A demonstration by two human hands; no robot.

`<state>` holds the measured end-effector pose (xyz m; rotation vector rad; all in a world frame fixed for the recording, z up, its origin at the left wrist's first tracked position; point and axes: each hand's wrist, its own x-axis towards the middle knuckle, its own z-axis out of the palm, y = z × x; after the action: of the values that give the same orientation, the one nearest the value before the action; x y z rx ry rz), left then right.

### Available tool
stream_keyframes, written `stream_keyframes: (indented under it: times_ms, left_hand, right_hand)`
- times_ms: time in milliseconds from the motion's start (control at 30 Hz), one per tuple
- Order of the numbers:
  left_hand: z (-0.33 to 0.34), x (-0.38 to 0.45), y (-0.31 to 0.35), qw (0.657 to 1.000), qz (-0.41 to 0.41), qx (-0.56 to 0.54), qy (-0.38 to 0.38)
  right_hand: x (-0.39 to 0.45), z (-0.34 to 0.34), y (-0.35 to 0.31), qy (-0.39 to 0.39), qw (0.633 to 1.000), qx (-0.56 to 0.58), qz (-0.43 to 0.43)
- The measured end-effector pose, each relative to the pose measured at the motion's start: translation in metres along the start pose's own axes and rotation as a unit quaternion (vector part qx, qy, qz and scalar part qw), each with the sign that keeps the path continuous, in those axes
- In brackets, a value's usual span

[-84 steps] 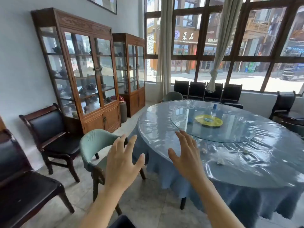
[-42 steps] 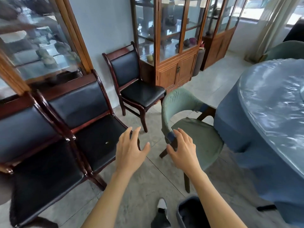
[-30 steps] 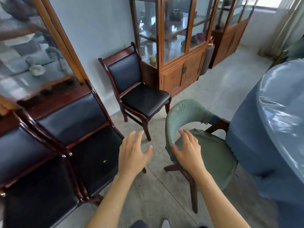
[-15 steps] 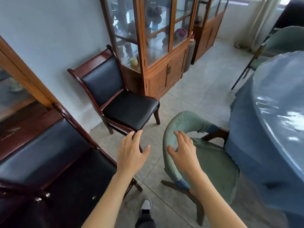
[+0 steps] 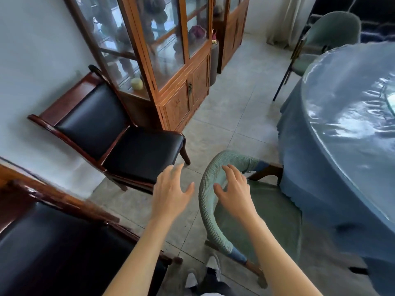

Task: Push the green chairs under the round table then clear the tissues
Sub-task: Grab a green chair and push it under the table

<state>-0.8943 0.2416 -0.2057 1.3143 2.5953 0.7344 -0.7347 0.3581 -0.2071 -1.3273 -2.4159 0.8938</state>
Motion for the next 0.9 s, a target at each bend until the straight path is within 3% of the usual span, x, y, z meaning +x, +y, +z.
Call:
stream_keyframes:
  times_ms: [400, 567, 733, 900]
  left_hand:
    - [0.041, 0.093, 0.057, 0.995, 0.081, 0.001, -0.063]
    - [0.067, 0.139, 0.083, 0.980, 0.154, -0.021, -0.129]
    - [0.100, 0.190, 0.101, 0.946, 0.243, -0.029, -0.213]
    - [0.129, 0.232, 0.104, 0.896, 0.321, -0.043, -0.303]
  right_hand:
    - [0.051, -0.028, 0.051, 0.048, 0.994, 0.035, 0.089]
    - [0.067, -0.031, 0.072, 0.101, 0.980, 0.046, 0.163]
    - [0.079, -0.028, 0.086, 0.177, 0.944, 0.065, 0.270]
    - [0.079, -0.005, 0.073, 0.266, 0.876, 0.091, 0.391]
